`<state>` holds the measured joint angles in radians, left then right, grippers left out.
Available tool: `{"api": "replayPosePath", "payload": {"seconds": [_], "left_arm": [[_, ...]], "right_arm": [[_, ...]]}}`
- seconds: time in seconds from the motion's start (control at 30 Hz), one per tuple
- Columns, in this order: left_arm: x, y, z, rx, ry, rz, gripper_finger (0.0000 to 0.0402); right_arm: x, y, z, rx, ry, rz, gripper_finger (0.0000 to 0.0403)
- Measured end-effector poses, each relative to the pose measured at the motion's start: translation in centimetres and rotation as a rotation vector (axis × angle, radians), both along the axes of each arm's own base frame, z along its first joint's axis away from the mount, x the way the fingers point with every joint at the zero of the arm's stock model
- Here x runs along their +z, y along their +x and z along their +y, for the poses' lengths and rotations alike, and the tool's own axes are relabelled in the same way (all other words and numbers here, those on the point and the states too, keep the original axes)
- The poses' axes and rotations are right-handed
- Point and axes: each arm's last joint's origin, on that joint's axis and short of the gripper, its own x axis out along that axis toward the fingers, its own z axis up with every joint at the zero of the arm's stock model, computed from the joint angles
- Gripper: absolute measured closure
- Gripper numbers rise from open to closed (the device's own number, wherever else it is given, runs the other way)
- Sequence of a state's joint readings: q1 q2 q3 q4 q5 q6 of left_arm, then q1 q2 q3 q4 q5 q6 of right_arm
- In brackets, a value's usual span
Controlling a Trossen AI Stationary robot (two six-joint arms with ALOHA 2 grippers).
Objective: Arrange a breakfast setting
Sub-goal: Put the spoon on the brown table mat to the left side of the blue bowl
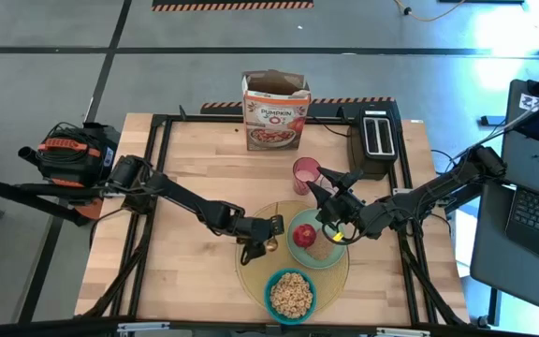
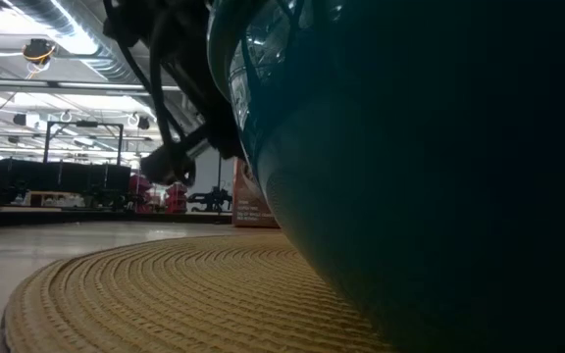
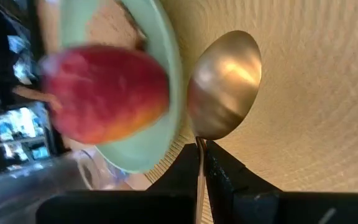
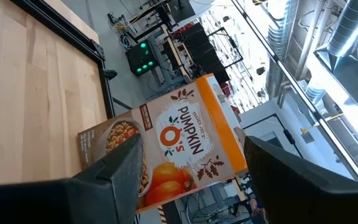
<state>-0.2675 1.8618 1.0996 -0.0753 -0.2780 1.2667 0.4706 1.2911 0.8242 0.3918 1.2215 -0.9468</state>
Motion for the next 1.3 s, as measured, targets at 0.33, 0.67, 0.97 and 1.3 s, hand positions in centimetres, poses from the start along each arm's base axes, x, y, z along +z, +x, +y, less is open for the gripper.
{"api": "replayPosePath", "payload": {"seconds": [0.33,0.67,0.97,1.3], "left_arm": [[-1.8,2.1,-0.5,0.061,0.051,0.095,0.0398],[-1.8,3.3,-1.4,0.079,0.085,0.137,0.0398],[-1.9,3.3,-1.7,0.018,-0.026,0.172,0.0398],[-1.8,3.7,-0.9,0.045,-0.035,0.149,0.0398]], "right_arm": [[0.0,-0.1,-0.1,-0.038,-0.008,0.004,0.0155],[0.0,-0.1,-0.1,-0.046,-0.012,0.010,0.0155],[-0.1,-0.1,-0.1,-0.047,-0.016,0.015,0.0155],[-0.1,-0.1,-0.1,-0.054,-0.016,0.014,0.0155]]}}
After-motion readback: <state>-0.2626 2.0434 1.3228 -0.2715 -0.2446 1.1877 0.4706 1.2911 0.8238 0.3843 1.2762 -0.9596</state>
